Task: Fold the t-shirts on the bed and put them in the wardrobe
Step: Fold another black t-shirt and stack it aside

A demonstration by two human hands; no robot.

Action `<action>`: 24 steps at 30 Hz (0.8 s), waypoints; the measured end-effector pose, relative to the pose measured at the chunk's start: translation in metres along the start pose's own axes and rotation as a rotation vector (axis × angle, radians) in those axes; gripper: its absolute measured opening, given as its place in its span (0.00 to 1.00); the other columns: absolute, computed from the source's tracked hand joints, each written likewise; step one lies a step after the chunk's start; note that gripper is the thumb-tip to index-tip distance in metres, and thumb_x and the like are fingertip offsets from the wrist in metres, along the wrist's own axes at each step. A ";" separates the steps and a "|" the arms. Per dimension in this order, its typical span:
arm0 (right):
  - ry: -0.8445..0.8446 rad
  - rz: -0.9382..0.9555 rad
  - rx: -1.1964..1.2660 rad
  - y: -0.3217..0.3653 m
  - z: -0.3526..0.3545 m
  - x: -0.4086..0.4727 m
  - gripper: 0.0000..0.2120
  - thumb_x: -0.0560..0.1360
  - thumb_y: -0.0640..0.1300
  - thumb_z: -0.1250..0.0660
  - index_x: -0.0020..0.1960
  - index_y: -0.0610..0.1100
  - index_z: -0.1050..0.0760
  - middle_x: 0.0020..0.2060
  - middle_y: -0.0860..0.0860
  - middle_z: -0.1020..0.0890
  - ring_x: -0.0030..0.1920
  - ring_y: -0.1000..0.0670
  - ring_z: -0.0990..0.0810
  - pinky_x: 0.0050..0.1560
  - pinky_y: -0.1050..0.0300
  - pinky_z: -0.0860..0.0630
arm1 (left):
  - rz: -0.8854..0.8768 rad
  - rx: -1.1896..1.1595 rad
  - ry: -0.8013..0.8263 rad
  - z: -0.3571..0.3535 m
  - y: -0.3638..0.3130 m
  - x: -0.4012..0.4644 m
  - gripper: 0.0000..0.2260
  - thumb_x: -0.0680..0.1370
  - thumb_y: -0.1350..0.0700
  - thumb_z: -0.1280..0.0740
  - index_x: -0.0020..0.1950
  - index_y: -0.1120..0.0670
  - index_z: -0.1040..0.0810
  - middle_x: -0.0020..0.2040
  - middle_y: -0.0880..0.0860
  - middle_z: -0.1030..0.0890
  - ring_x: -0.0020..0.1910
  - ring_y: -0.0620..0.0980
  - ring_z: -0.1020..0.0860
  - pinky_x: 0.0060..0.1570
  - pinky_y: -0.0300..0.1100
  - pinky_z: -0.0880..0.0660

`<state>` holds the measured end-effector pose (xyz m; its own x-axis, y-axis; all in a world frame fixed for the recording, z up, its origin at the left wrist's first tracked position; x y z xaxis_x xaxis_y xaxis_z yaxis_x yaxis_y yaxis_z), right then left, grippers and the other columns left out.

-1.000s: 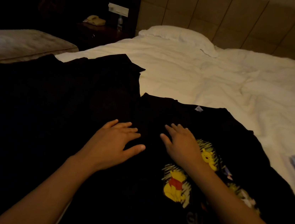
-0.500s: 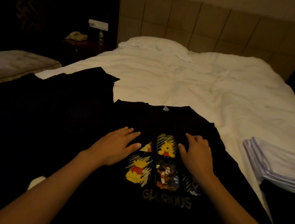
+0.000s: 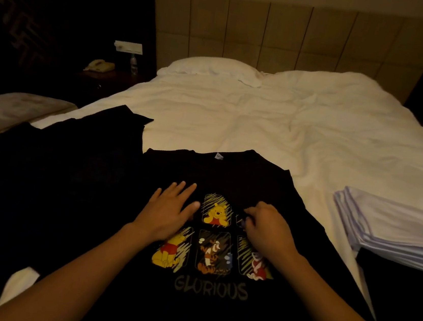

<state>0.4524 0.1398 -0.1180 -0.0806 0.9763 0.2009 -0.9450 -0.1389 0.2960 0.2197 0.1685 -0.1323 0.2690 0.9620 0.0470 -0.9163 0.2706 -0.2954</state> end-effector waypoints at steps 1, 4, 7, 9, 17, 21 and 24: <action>-0.015 -0.004 0.022 0.000 0.002 0.003 0.15 0.79 0.45 0.39 0.62 0.48 0.21 0.50 0.51 0.23 0.55 0.50 0.25 0.51 0.56 0.28 | -0.006 -0.014 -0.017 0.001 -0.001 0.009 0.28 0.82 0.37 0.55 0.80 0.44 0.52 0.81 0.50 0.50 0.79 0.49 0.54 0.76 0.51 0.57; -0.073 0.005 0.079 0.008 0.013 0.012 0.12 0.78 0.50 0.38 0.56 0.52 0.18 0.45 0.57 0.25 0.52 0.54 0.26 0.45 0.59 0.32 | -0.021 -0.011 0.020 0.002 0.000 0.028 0.27 0.82 0.38 0.56 0.80 0.45 0.50 0.81 0.49 0.51 0.79 0.48 0.55 0.76 0.51 0.59; -0.096 0.039 0.061 0.013 0.008 0.036 0.19 0.80 0.57 0.42 0.67 0.52 0.25 0.59 0.53 0.23 0.61 0.52 0.28 0.55 0.55 0.29 | -0.029 0.053 0.094 -0.009 0.001 0.043 0.27 0.82 0.38 0.58 0.80 0.44 0.51 0.81 0.48 0.52 0.79 0.47 0.56 0.75 0.53 0.61; 0.005 0.067 -0.001 0.011 -0.007 0.056 0.26 0.82 0.59 0.47 0.77 0.51 0.37 0.74 0.50 0.33 0.75 0.48 0.39 0.71 0.51 0.39 | -0.005 0.075 0.096 -0.014 0.001 0.051 0.28 0.82 0.37 0.58 0.80 0.44 0.51 0.81 0.48 0.52 0.79 0.47 0.57 0.75 0.55 0.62; -0.088 0.052 0.190 0.003 -0.023 0.078 0.20 0.83 0.56 0.48 0.65 0.48 0.25 0.59 0.49 0.20 0.61 0.48 0.23 0.58 0.54 0.28 | -0.054 -0.098 -0.194 0.006 0.012 0.059 0.28 0.81 0.37 0.55 0.74 0.48 0.32 0.73 0.51 0.29 0.73 0.50 0.33 0.74 0.53 0.42; -0.285 -0.048 0.118 -0.019 -0.007 0.129 0.20 0.82 0.51 0.42 0.70 0.43 0.29 0.62 0.44 0.22 0.64 0.43 0.26 0.59 0.49 0.27 | 0.041 -0.048 -0.308 0.022 0.047 0.112 0.23 0.83 0.43 0.49 0.68 0.56 0.26 0.64 0.58 0.23 0.63 0.58 0.25 0.63 0.54 0.29; -0.259 -0.081 0.060 -0.037 -0.007 0.166 0.23 0.81 0.51 0.41 0.72 0.41 0.32 0.66 0.42 0.26 0.67 0.41 0.30 0.64 0.47 0.31 | 0.081 -0.100 -0.280 0.025 0.066 0.156 0.24 0.84 0.44 0.47 0.71 0.59 0.30 0.68 0.61 0.26 0.67 0.61 0.29 0.64 0.51 0.32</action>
<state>0.4715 0.3086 -0.1019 0.0857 0.9105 0.4045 -0.9242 -0.0790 0.3737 0.1942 0.3371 -0.1204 0.0910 0.9566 0.2767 -0.8938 0.2009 -0.4010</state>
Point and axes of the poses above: each hand's wrist, its own x-axis towards the middle knuckle, its own z-axis out of the back of the hand, y = z × x, the point moved 3 cm from there along x, towards the middle knuckle
